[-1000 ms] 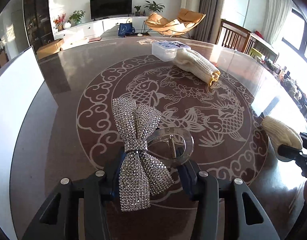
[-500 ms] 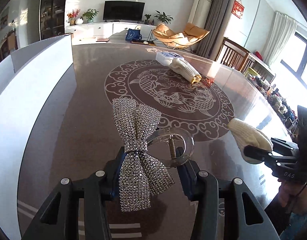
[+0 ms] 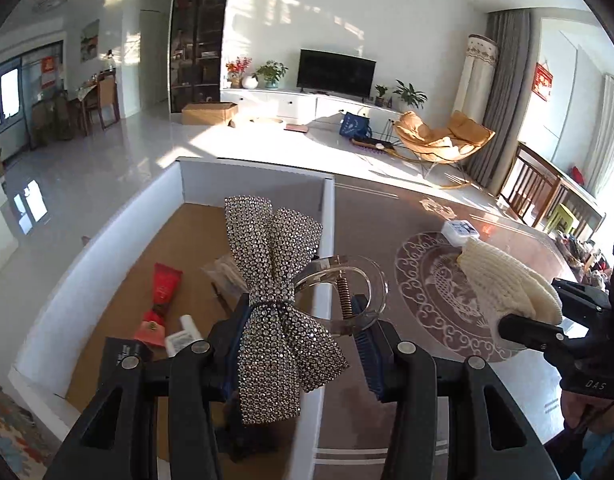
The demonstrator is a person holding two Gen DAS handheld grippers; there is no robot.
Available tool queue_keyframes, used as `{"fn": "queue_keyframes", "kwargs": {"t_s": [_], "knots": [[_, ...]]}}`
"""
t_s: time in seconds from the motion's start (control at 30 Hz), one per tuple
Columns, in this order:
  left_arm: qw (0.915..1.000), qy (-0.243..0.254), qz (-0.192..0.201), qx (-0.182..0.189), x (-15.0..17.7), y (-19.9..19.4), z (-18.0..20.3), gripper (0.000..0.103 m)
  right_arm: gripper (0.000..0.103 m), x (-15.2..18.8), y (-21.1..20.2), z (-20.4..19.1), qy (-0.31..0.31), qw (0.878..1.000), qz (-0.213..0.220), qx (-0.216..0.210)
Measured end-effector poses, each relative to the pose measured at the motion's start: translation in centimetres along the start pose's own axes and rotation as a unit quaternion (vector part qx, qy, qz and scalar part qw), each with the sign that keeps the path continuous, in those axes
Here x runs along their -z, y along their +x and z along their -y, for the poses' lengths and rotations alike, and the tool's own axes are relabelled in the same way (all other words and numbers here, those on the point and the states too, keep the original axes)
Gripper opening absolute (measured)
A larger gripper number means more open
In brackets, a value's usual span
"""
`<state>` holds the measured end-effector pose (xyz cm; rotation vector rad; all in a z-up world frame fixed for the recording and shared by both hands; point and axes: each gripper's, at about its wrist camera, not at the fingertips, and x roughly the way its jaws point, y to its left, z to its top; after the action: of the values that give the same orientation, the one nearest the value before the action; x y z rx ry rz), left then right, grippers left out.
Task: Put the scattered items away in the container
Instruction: 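Carry the bow clip and knit glove over the cardboard container with both grippers, then open both grippers to drop the bow clip and glove into the container, then grasp the second cream glove with the right gripper and lift it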
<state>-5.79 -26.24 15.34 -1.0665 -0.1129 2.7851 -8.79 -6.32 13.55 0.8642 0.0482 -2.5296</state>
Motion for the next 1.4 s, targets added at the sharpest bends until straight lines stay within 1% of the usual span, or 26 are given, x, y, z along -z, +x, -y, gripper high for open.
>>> {"fn": "queue_keyframes", "kwargs": {"t_s": [0.1,0.17,0.27,0.33,0.4,0.43,0.47,0.5,0.53,0.57,0.6,0.73,0.8,0.9,0.97,1.03,1.1,1.17,1.2,1.3,1.4], "knots": [[0.9989,-0.040,-0.005,-0.026,-0.3,0.4,-4.9,0.048,0.040,-4.1,4.0,-3.2,-0.036,0.999,-0.003,-0.026],[0.9969,-0.069,-0.017,-0.034,0.1,1.4,-7.9,0.048,0.040,-6.0,7.4,-5.0,-0.048,0.998,-0.016,-0.039],[0.9932,-0.099,-0.041,-0.045,1.0,3.5,-11.1,0.048,0.041,-7.2,12.8,-6.8,-0.054,0.996,-0.051,-0.049],[0.9914,-0.107,-0.056,-0.050,1.8,4.8,-12.3,0.048,0.041,-7.0,15.9,-7.4,-0.051,0.994,-0.077,-0.054],[0.9890,-0.115,-0.080,-0.048,2.9,6.2,-12.9,0.049,0.049,-6.2,18.5,-7.8,-0.041,0.992,-0.102,-0.068],[0.9872,-0.118,-0.096,-0.049,3.5,7.0,-13.1,0.049,0.054,-5.7,19.8,-7.8,-0.030,0.989,-0.121,-0.082],[0.9853,-0.118,-0.110,-0.055,4.0,7.7,-13.1,0.052,0.066,-5.1,20.9,-7.8,-0.018,0.985,-0.140,-0.100],[0.9841,-0.115,-0.119,-0.064,4.5,8.1,-13.1,0.060,0.071,-4.5,21.7,-7.7,-0.010,0.982,-0.154,-0.113],[0.9837,-0.111,-0.124,-0.069,4.9,8.3,-13.1,0.065,0.071,-4.1,22.0,-7.7,-0.008,0.980,-0.159,-0.117],[0.9842,-0.107,-0.123,-0.069,5.2,8.3,-12.9,0.077,0.071,-3.8,22.1,-7.7,-0.009,0.981,-0.157,-0.117],[0.9849,-0.105,-0.117,-0.072,5.4,8.1,-12.7,0.080,0.071,-3.6,21.9,-7.6,-0.008,0.982,-0.152,-0.116],[0.9877,-0.097,-0.091,-0.083,5.4,6.7,-11.3,0.080,0.071,-3.7,19.7,-6.4,0.019,0.987,-0.118,-0.110],[0.9904,-0.086,-0.073,-0.079,5.2,5.5,-9.7,0.080,0.071,-3.7,17.5,-5.1,0.024,0.990,-0.093,-0.099],[0.9960,-0.048,-0.049,-0.058,4.3,3.8,-5.2,0.080,0.071,-2.2,14.0,-2.8,0.019,0.995,-0.066,-0.067],[0.9986,-0.013,-0.038,-0.034,4.0,3.0,-1.2,0.082,0.071,0.2,11.3,-0.5,0.013,0.998,-0.061,-0.031],[0.9992,0.016,-0.035,0.004,4.4,2.6,3.4,0.089,0.071,3.7,8.6,2.3,0.016,0.998,-0.066,0.011],[0.9968,0.034,-0.048,0.054,5.6,3.0,8.0,0.103,0.071,7.8,5.7,5.5,0.031,0.995,-0.076,0.056],[0.9911,0.048,-0.073,0.101,7.7,4.4,12.8,0.103,0.071,12.1,2.7,8.6,0.049,0.989,-0.091,0.108],[0.9881,0.059,-0.088,0.111,9.0,5.5,15.1,0.103,0.071,14.2,1.4,10.1,0.058,0.984,-0.099,0.134],[0.9811,0.094,-0.122,0.118,11.9,9.3,20.9,0.103,0.071,19.4,-2.9,13.7,0.083,0.970,-0.118,0.194],[0.9792,0.111,-0.133,0.105,13.3,12.7,24.4,0.103,0.071,22.4,-5.9,16.3,0.099,0.961,-0.120,0.230]]}}
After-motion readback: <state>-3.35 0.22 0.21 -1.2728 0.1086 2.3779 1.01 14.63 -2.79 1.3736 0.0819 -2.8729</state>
